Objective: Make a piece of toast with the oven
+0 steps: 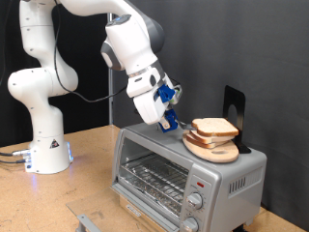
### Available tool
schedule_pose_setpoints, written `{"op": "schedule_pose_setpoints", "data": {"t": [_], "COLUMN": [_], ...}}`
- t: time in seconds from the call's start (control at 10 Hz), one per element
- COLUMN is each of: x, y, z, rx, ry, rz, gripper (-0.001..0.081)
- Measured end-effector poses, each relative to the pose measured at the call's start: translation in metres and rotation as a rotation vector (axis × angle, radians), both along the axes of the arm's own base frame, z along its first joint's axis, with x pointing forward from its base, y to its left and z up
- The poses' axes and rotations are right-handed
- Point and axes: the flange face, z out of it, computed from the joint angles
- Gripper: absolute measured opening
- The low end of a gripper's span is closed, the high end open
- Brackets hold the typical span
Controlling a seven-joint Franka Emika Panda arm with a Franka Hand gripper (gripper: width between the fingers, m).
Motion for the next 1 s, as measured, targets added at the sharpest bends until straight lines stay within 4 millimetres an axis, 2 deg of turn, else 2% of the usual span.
{"op": "schedule_pose_setpoints", "data": {"t": [0.6, 1.0], "x": [0.01, 0.0019], "y": [0.0051, 0.0081], "z": [0.0013, 0.0042], "rx": [-0.006, 0.032], "ry": [-0.023, -0.087], "rz": [-0.031, 0.012], "gripper": [0.0456, 0.0456]}}
